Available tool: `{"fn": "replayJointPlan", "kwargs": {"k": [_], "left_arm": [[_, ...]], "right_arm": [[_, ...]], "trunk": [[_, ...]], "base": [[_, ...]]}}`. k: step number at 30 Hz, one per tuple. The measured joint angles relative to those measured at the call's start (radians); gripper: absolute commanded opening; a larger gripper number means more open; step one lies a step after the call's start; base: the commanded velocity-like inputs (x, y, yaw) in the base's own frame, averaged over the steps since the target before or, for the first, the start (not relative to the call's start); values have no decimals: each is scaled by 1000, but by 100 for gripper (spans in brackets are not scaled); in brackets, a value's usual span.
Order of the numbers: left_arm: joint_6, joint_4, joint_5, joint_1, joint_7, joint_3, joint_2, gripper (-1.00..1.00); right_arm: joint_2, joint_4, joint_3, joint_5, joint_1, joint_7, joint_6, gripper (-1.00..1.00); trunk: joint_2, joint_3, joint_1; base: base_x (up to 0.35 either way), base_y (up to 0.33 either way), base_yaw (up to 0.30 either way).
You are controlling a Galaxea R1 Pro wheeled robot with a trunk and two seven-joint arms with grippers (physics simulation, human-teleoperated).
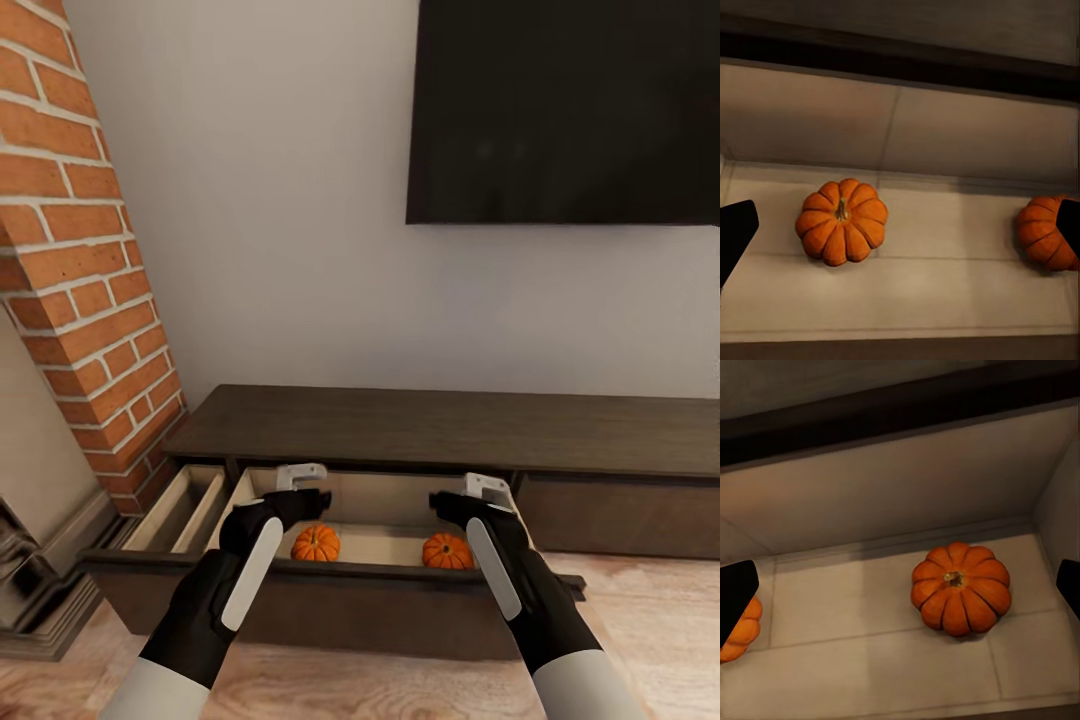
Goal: Place each of the two pumpkins and all three candles from the living room inside a cabinet in the living room (use any cabinet), then make sure every cabinet is closed, and position the cauldron so it is next to a table in the living room.
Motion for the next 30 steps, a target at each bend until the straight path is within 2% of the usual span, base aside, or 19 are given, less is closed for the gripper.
{"fn": "replayJointPlan", "kwargs": {"k": [9, 15, 18, 30], "left_arm": [[43, -22, 3, 0, -5, 0, 0, 100], [61, -27, 55, 0, -6, -1, 1, 100], [63, -27, 66, 0, -6, -2, 1, 100], [63, -27, 72, 0, -6, -2, 1, 100]], "right_arm": [[1, 0, 0, 0, 0, 0, 0, 100], [1, 0, 0, 0, 0, 0, -1, 100], [1, 0, 0, 0, 0, 0, -1, 100], [1, 0, 0, 0, 0, 0, -1, 100]], "trunk": [[2, 35, -4], [4, 58, -6], [4, 70, -8], [7, 116, -13]], "base": [[0, 0, 0], [-65, 25, 0], [-186, 76, 0], [-21, 8, 0]]}}
